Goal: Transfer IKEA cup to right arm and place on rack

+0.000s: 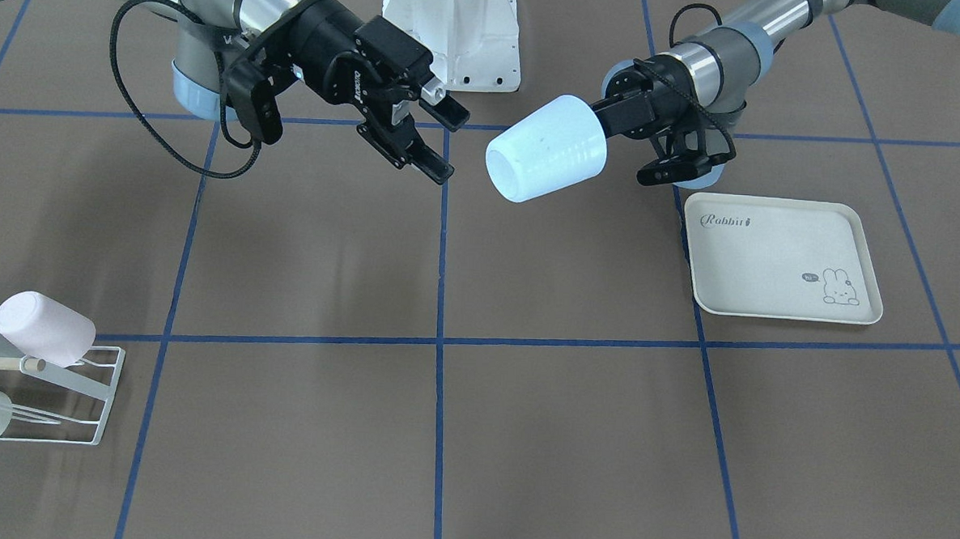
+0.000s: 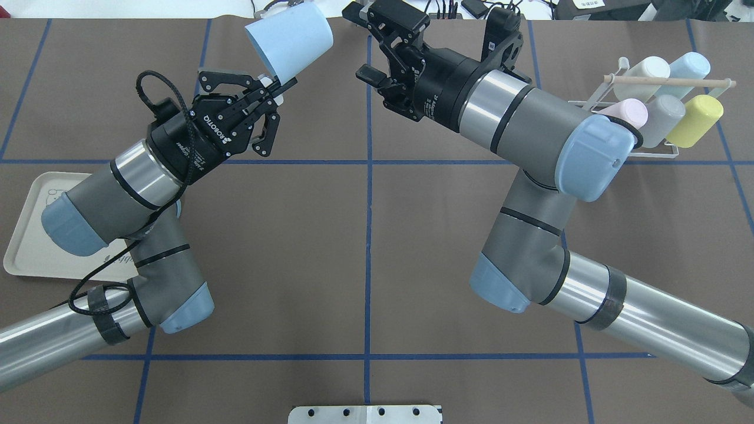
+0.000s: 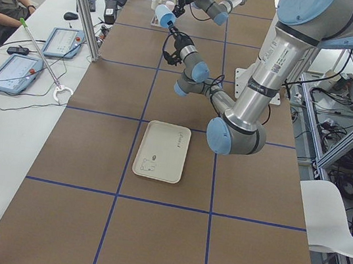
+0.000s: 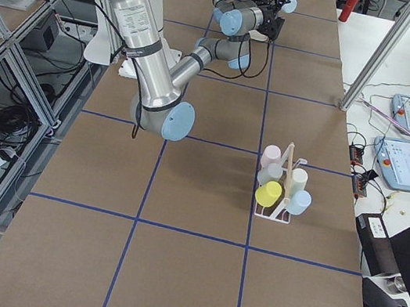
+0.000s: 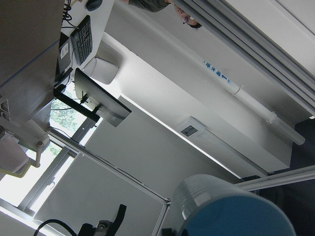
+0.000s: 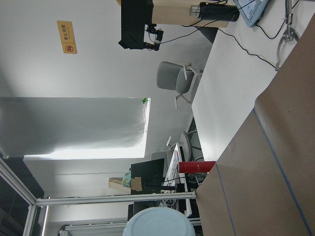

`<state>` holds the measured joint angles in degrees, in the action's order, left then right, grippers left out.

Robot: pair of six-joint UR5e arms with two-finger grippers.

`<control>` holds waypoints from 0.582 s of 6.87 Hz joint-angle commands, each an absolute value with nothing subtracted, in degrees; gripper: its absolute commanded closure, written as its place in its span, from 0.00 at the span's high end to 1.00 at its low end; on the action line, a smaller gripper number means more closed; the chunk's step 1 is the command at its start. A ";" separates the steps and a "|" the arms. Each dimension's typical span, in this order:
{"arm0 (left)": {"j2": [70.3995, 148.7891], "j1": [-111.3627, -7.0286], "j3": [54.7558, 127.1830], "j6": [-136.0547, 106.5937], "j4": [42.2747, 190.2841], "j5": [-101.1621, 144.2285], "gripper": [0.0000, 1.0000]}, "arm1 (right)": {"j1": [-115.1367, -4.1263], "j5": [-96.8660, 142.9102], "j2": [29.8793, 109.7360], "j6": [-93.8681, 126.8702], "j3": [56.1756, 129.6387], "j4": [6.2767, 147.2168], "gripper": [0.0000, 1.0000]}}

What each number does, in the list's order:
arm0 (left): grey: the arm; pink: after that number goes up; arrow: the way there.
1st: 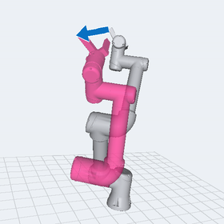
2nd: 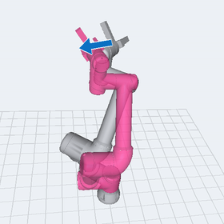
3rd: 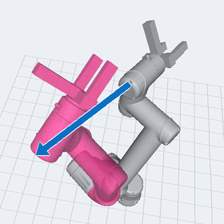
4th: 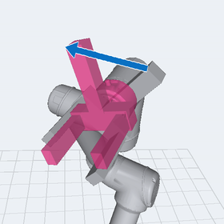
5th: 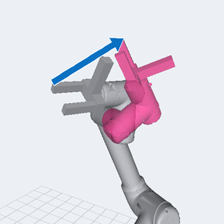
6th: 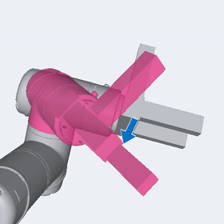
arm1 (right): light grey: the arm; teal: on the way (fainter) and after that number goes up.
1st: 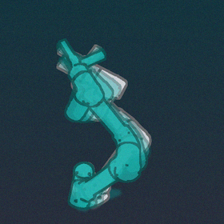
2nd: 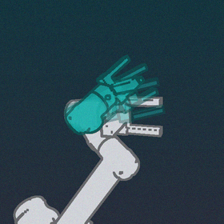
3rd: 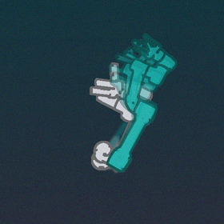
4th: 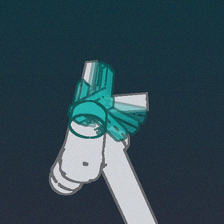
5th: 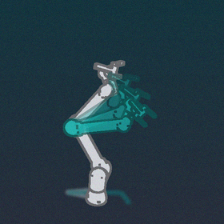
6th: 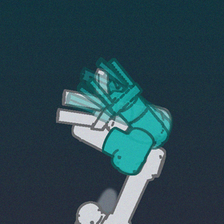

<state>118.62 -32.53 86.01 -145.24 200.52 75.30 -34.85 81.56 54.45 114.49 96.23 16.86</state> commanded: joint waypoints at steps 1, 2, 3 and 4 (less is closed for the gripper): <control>118.83 -32.26 85.17 -144.58 199.95 75.23 0.00 | -34.02 81.56 54.67 110.33 96.15 16.79 1.00; 119.18 -32.08 84.91 -144.49 199.26 75.23 0.00 | -33.75 81.56 54.67 108.91 96.15 16.79 1.00; 120.83 -31.91 84.73 -144.49 196.55 75.23 0.00 | -33.75 81.48 54.67 108.81 96.15 16.96 1.00; 121.98 -31.47 84.73 -144.49 195.31 75.23 0.00 | -33.75 81.47 54.67 108.81 95.89 16.96 1.00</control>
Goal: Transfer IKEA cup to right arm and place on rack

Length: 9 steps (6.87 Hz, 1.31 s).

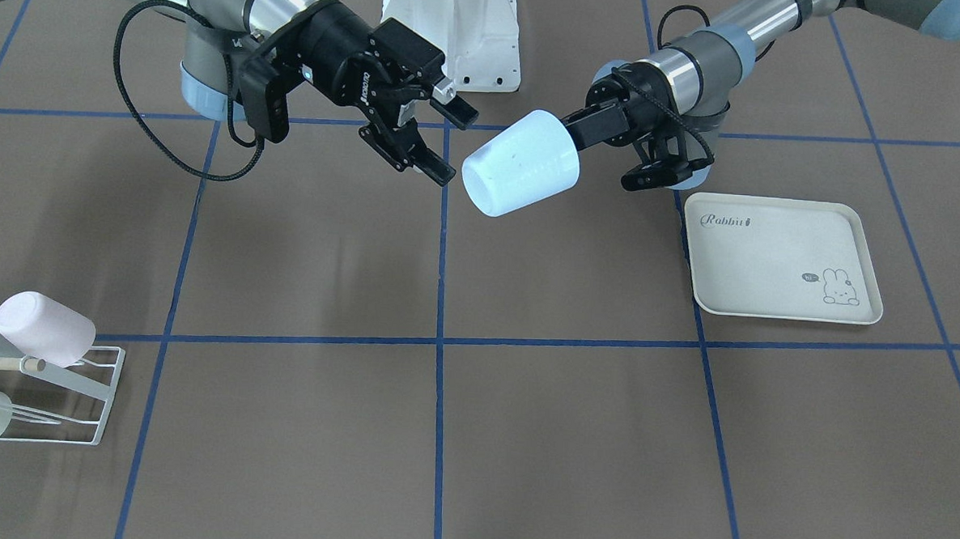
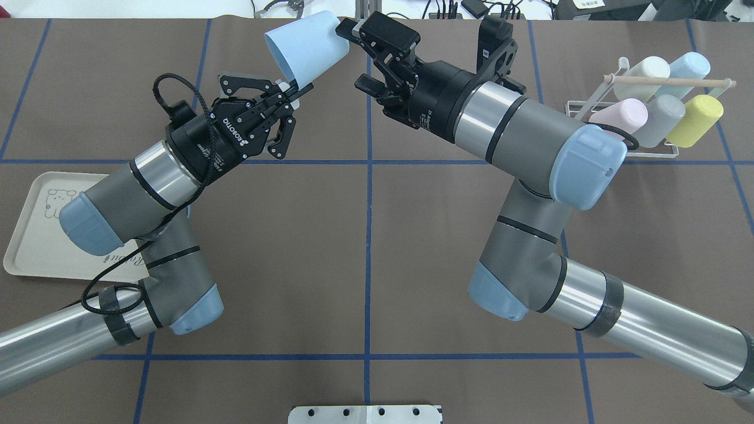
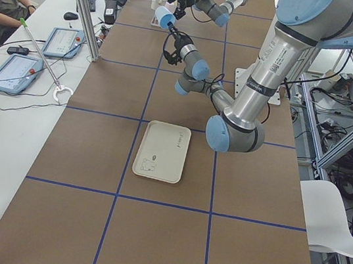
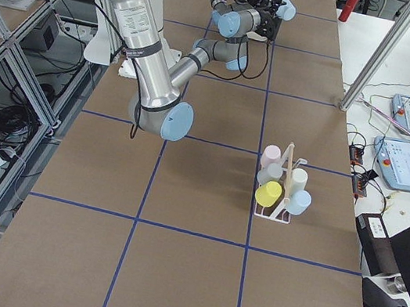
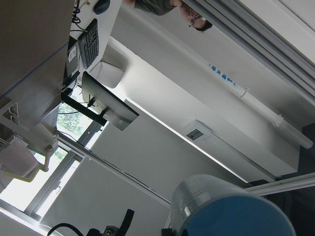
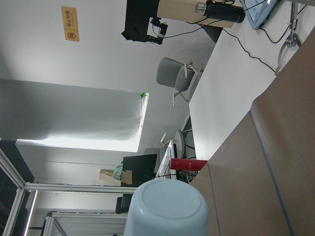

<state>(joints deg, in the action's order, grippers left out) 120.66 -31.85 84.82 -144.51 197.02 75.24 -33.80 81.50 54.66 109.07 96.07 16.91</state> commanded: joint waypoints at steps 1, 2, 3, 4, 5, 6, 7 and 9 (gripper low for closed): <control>122.08 -31.29 84.73 -144.49 195.29 75.15 0.00 | -33.75 81.30 54.67 108.72 95.80 16.96 1.00; 122.08 -31.20 84.73 -144.58 195.29 75.15 0.00 | -33.75 80.86 54.58 108.72 95.71 16.96 1.00; 122.17 -31.03 84.73 -144.58 195.29 75.06 0.00 | -33.75 80.77 54.58 108.72 95.54 16.79 1.00; 122.43 -30.24 84.81 -144.58 195.21 74.01 0.00 | -33.75 80.51 54.49 108.81 95.54 16.79 1.00; 122.52 -29.28 84.81 -144.58 195.21 73.13 0.00 | -33.75 80.07 54.49 108.81 95.54 16.79 1.00; 122.52 -29.01 84.90 -144.49 195.21 73.04 0.00 | -33.75 80.07 54.49 108.81 95.54 16.79 1.00; 122.69 -29.00 84.90 -144.49 195.21 73.04 0.00 | -33.75 80.07 54.49 108.81 95.54 16.79 1.00; 122.96 -28.92 85.08 -144.49 195.21 72.95 0.00 | -33.75 80.07 54.49 108.81 95.45 16.79 1.00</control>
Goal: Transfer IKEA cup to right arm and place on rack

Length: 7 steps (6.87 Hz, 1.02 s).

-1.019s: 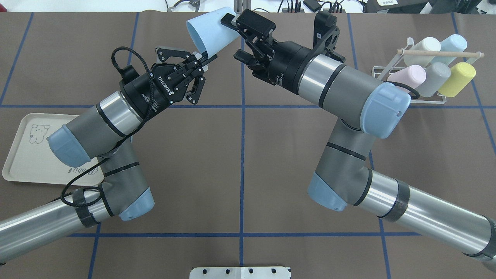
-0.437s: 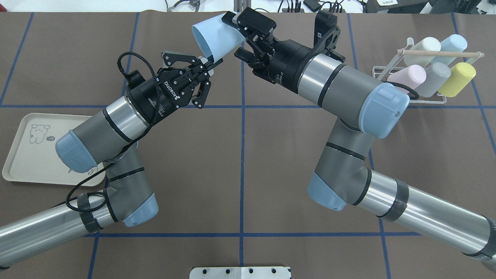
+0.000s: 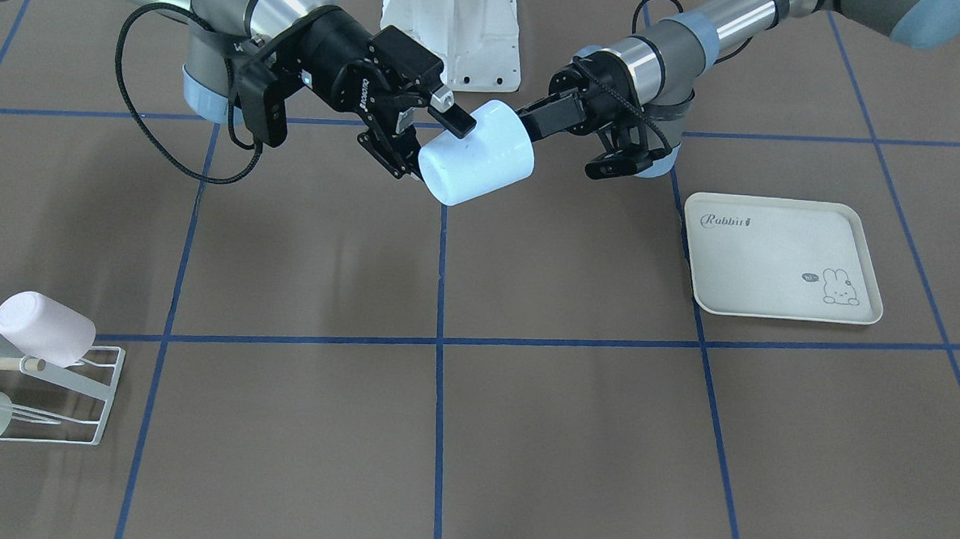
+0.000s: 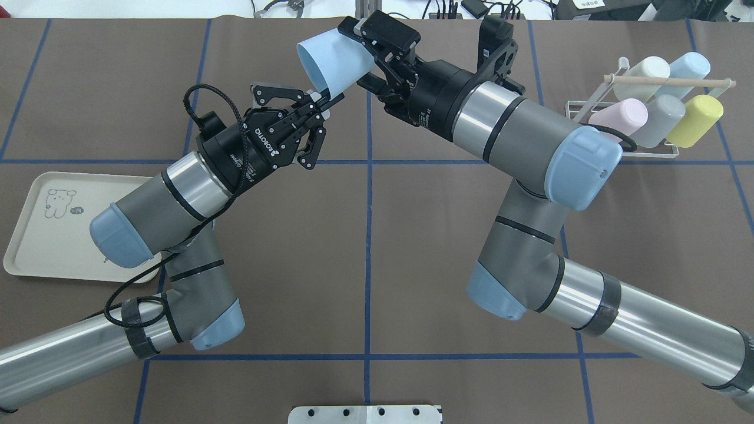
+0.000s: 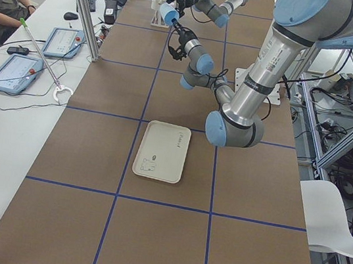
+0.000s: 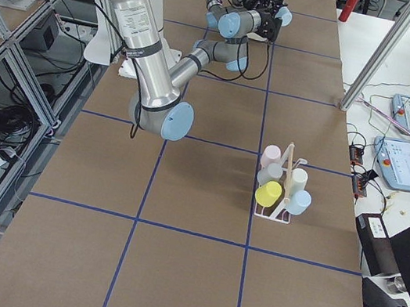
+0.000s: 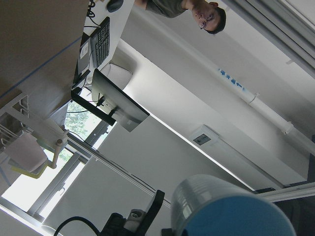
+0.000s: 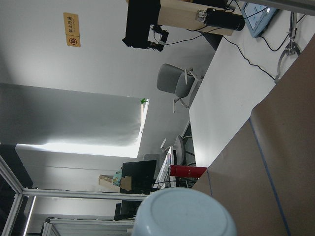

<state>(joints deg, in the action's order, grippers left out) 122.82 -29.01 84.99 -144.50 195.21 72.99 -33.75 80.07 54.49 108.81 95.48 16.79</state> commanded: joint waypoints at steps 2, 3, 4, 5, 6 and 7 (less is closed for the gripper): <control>123.13 -26.64 85.08 -144.49 195.21 71.12 0.00 | -33.75 80.07 54.49 108.81 95.36 16.79 1.00; 123.22 -26.37 85.17 -144.49 195.21 70.84 0.00 | -33.75 80.07 54.58 108.81 95.36 16.79 1.00; 123.14 -26.37 85.25 -144.49 195.21 70.84 0.00 | -33.75 80.07 54.58 108.81 95.36 16.79 1.00; 123.13 -26.37 85.34 -144.49 195.21 70.84 0.00 | -33.75 80.07 54.58 108.81 95.36 16.79 0.99; 123.13 -26.37 85.34 -144.49 195.21 70.84 0.00 | -33.75 79.98 54.58 108.90 95.36 16.96 0.98; 123.13 -26.37 85.43 -144.49 195.29 70.93 0.00 | -33.75 79.98 54.58 108.90 95.36 16.96 0.96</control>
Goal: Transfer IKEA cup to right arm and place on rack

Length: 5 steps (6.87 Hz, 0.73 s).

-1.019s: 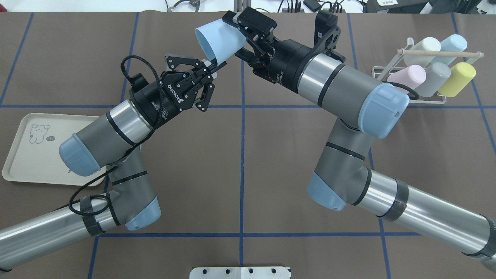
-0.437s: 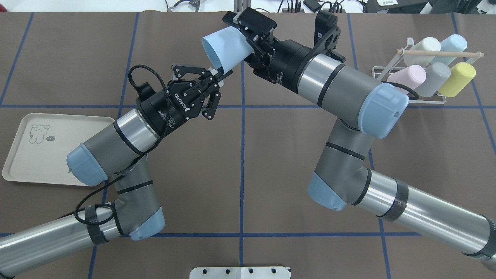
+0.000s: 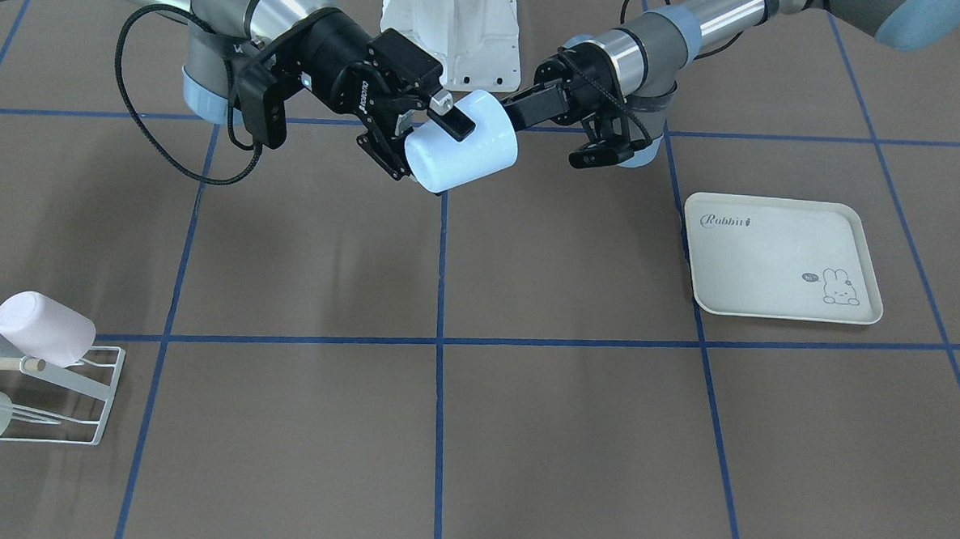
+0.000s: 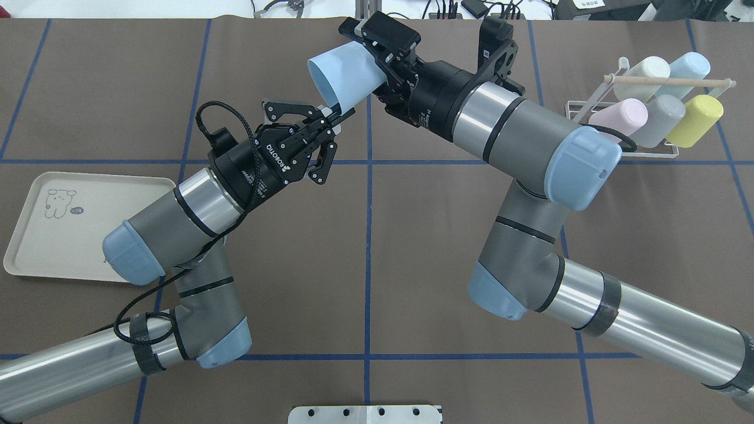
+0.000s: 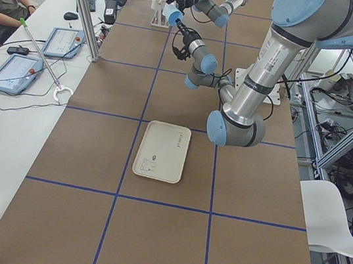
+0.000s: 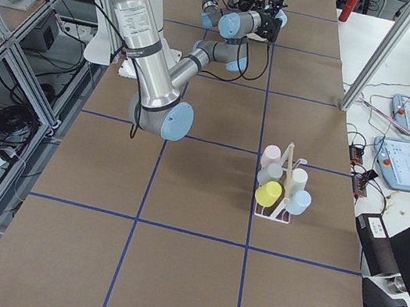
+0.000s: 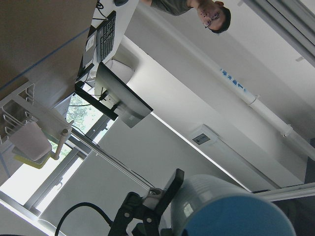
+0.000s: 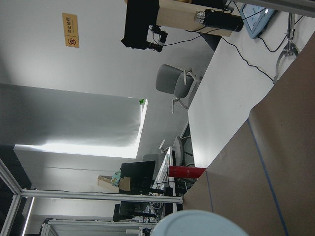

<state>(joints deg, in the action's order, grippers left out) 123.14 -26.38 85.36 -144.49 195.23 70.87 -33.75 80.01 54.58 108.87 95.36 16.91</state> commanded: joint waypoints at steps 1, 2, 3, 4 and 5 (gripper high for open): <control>123.22 -26.37 85.52 -144.58 195.38 70.93 0.00 | -33.75 79.98 54.58 108.90 95.36 16.96 0.96; 123.22 -26.37 85.95 -144.58 195.38 70.93 0.00 | -33.75 80.07 54.58 108.90 95.36 16.96 0.96; 123.40 -26.37 85.96 -144.58 195.38 70.93 0.00 | -33.75 80.07 54.58 108.90 95.36 16.96 0.96; 123.49 -26.28 85.96 -144.58 195.38 70.93 0.00 | -33.75 80.07 54.58 108.90 95.36 16.96 0.92; 123.49 -26.28 85.78 -144.58 195.29 70.93 0.00 | -33.75 80.07 54.67 108.90 95.36 16.79 0.91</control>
<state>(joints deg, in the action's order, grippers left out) 123.44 -26.31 85.88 -144.58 195.36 70.93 -33.75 80.06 54.61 108.90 95.36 16.92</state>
